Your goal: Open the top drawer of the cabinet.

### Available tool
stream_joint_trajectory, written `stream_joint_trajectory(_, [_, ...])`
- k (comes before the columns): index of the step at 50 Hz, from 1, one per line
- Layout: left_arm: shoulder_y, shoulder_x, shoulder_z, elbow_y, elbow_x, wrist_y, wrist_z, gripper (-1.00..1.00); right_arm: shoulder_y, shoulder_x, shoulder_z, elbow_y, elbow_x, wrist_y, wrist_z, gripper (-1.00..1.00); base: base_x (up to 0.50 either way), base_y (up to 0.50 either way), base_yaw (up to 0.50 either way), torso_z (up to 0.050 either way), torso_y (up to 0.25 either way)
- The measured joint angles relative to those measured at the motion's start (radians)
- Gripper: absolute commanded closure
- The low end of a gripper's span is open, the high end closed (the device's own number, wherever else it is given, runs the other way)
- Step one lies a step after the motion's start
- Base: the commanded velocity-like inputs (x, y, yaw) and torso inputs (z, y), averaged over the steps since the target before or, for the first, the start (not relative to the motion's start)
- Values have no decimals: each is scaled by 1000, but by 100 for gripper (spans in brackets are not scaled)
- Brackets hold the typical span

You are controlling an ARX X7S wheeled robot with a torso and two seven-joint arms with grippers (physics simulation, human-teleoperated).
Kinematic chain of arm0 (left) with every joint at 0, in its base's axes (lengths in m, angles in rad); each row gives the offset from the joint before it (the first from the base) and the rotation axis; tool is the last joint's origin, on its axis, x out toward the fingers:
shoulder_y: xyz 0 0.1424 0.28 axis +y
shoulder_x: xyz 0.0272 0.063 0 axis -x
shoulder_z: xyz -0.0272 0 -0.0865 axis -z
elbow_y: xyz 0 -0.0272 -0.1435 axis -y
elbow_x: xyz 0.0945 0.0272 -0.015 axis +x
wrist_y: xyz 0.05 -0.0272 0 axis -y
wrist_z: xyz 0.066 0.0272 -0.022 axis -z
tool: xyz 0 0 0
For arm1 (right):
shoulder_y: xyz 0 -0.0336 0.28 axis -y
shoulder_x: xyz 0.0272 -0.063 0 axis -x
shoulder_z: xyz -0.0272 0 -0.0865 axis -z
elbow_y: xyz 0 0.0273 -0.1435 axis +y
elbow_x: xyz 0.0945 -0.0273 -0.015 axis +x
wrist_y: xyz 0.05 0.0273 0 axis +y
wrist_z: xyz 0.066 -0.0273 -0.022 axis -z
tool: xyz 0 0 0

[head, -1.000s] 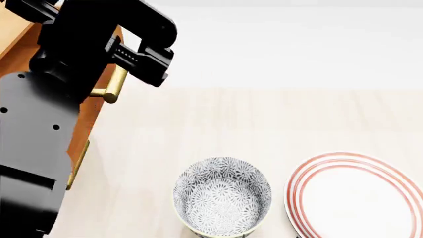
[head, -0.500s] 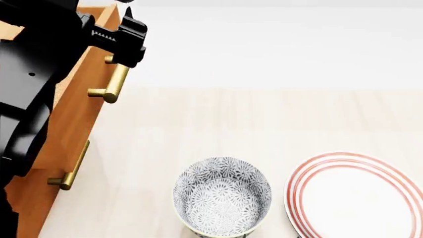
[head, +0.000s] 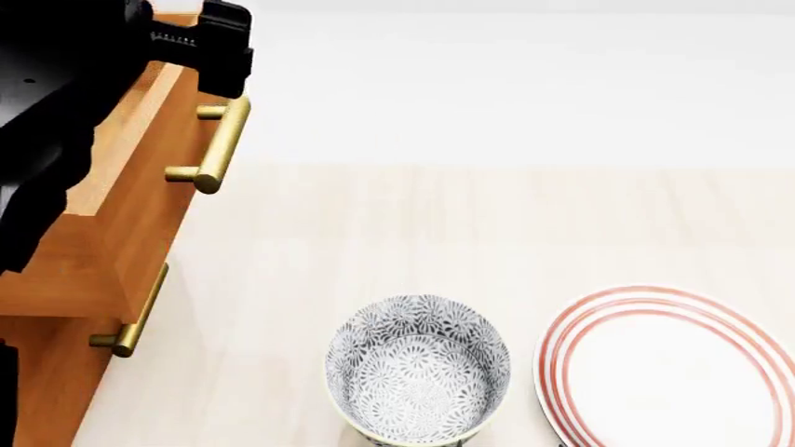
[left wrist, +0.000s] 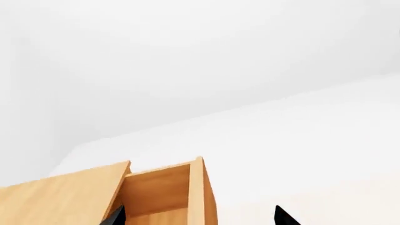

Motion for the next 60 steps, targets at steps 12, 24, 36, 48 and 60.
stream_joint_trajectory(12, [-59,5,-119,-96,-194,-3,-154,-100,0,2,-4,0,1,-1,2,-100,0,0,0,0,0])
stream_joint_trajectory(24, [-104,3,-203,-158,-357,-1,-279,-100,1,4,-8,2,2,-3,3,-100,0,0,0,0,0])
stream_joint_trajectory(36, [-161,-1,-251,-258,-467,-16,-371,-100,1,6,-10,2,5,-5,4,-100,0,0,0,0,0])
stream_joint_trajectory(48, [-219,-12,-248,-353,-511,-24,-428,-100,3,7,-12,2,7,-4,8,-100,0,0,0,0,0])
stream_joint_trajectory(60, [-284,-17,-236,-480,-540,-63,-445,-100,5,9,-12,1,12,-1,12,-100,0,0,0,0,0])
